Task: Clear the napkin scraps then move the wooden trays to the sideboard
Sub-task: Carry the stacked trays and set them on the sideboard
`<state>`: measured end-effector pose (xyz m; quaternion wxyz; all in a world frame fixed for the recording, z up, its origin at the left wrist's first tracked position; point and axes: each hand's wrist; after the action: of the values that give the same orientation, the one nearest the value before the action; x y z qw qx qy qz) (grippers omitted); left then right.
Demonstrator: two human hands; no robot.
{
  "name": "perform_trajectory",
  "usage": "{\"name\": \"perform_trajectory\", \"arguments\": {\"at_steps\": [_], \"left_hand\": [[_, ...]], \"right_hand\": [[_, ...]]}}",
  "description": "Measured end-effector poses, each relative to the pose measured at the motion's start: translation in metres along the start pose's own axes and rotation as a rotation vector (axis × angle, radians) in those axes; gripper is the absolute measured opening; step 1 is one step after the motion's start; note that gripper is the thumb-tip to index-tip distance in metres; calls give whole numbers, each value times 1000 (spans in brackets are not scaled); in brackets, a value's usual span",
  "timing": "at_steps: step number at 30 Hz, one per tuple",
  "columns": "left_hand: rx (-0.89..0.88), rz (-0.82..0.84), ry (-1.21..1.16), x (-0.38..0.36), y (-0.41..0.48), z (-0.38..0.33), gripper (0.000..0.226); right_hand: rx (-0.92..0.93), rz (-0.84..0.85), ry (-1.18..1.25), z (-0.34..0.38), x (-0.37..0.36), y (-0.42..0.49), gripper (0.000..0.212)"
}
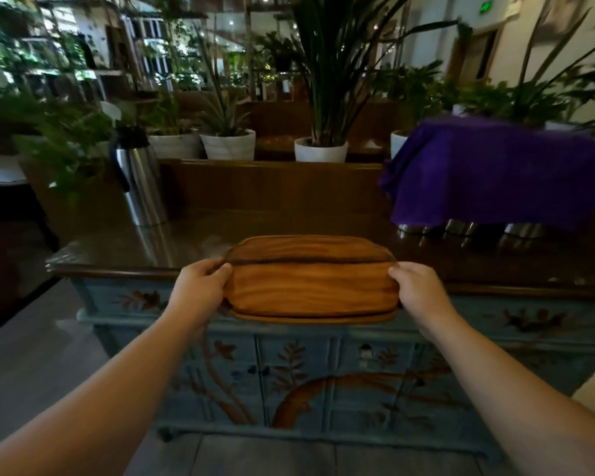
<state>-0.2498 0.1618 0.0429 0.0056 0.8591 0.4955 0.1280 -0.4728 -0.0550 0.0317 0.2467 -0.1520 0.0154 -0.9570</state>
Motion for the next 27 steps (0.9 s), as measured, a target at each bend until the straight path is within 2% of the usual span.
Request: {"name": "perform_trajectory", "arguments": {"at_steps": [3,6,10,19,27], "left_hand": [[-8,68,49,5,57,7,18],[-7,132,120,5,100,15,15],[16,168,122,-3,143,32,25],[54,163,162,-33,214,48,18],[124,169,256,-65,291,60,13]], "right_hand": [[-15,-3,-108,11,-27,36,30],[-58,-3,-175,10,-46,68,39],[-85,-22,-235,11,-66,99,38],[-21,-83,-288,19,-85,172,38],[-80,41,-413,18,-105,271,35]]}}
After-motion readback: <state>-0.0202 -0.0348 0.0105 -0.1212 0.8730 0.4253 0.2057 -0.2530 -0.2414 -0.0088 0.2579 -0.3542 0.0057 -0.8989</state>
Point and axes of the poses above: each hand's wrist, its own y-axis towards the middle knuckle, its own x-axis out of the back of the hand, z = x × y, and after that the axes turned 9 degrees about -x, right-handed
